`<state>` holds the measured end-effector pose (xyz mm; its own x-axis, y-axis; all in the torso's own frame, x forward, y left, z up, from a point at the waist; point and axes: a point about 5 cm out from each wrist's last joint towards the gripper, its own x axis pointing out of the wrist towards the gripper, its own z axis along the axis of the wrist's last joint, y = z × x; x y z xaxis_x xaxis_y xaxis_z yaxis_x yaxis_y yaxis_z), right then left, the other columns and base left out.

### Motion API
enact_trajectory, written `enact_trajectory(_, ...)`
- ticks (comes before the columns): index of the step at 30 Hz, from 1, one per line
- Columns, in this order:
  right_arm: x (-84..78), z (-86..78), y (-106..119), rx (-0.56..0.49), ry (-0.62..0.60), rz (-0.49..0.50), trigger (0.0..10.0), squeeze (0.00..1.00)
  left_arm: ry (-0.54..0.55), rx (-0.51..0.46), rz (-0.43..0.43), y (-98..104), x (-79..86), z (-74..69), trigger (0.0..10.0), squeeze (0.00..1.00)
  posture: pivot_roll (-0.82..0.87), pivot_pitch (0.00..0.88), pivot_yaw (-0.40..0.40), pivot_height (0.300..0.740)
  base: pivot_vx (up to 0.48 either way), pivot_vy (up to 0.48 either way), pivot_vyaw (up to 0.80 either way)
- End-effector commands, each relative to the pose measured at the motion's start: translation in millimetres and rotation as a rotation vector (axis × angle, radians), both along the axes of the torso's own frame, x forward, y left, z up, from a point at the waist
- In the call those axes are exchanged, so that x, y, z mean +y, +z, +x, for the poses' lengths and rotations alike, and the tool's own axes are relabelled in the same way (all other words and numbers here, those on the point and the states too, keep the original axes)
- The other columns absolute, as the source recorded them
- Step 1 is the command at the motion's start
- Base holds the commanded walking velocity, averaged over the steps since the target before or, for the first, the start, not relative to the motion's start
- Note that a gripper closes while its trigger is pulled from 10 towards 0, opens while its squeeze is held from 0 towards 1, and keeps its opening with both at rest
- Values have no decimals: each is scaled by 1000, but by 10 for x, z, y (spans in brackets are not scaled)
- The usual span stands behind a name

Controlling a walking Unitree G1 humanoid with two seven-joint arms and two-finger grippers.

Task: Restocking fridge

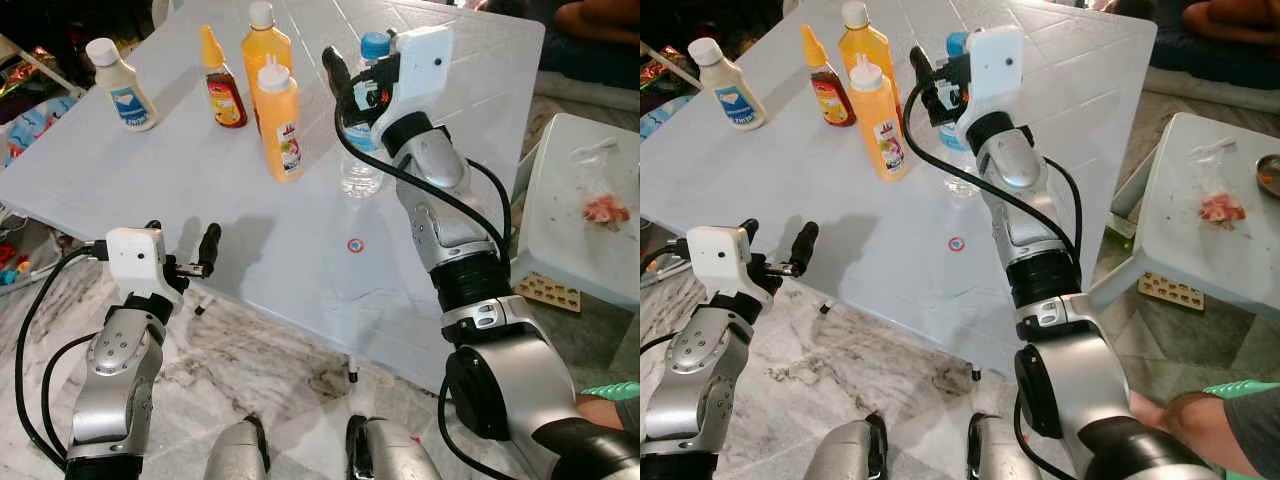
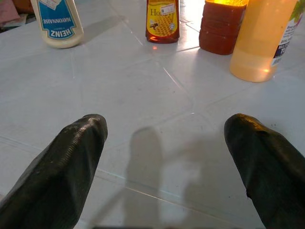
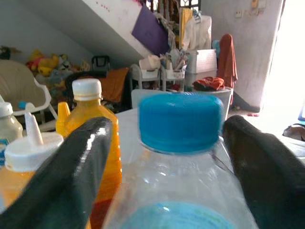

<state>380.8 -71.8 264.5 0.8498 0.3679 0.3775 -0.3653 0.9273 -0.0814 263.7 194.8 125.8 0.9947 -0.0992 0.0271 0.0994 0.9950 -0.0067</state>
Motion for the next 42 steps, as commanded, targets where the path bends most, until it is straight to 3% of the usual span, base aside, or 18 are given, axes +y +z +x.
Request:
enact_trajectory(1, 62, -12, 76, -13, 8, -12, 0, 0, 8, 8, 13, -4, 6, -38, 10000, 0, 74, 204, 23, 740, 0, 0, 0)
enact_trajectory(8, 86, -51, 128, -22, 15, -26, 0, 0, 5, 13, 15, -14, 5, -29, 10000, 0, 73, 199, 21, 740, 0, 0, 0)
enact_trajectory(10, 103, -72, 159, -31, 22, -37, 549, 0, 5, 12, 15, -8, 8, -24, 10000, 0, 73, 199, 21, 740, 0, 0, 0)
enact_trajectory(12, 121, -116, 195, -52, 31, -61, 8510, 0, 7, 11, 16, -8, 10, -18, 10000, 0, 73, 193, 17, 740, 0, 0, 0)
enact_trajectory(13, 123, -130, 199, -57, 32, -68, 10000, 0, 8, 11, 16, -9, 10, -18, 10000, 0, 71, 192, 16, 740, 0, 0, 0)
enact_trajectory(24, 120, -293, 140, -76, 47, -139, 10000, 0, 9, 22, 13, -37, -1, -21, 10000, 0, 68, 186, 11, 740, 0, 0, 0)
enact_trajectory(30, 53, -344, 13, -27, 34, -142, 10000, 0, 12, 25, 15, -43, 0, -12, 10000, 0, 66, 183, 9, 740, 0, 0, 0)
enact_trajectory(31, 38, -367, -6, -19, 36, -142, 10000, 357, 12, 25, 15, -43, -1, -15, 10000, 0, 66, 183, 9, 740, 0, 0, 0)
enact_trajectory(32, 13, -399, -33, -8, 37, -140, 10000, 1000, 12, 26, 15, -46, -3, -13, 10000, 0, 63, 181, 9, 740, 0, 0, 0)
enact_trajectory(40, -41, -472, -24, 2, 26, -152, 10000, 1000, 9, 27, 13, -54, -17, 2, 10000, 0, 54, 178, 11, 740, 0, 0, 0)
enact_trajectory(42, -52, -465, 38, -9, 26, -156, 10000, 545, 9, 26, 11, -57, -25, 19, 10000, 0, 47, 171, 9, 740, 0, 0, 0)
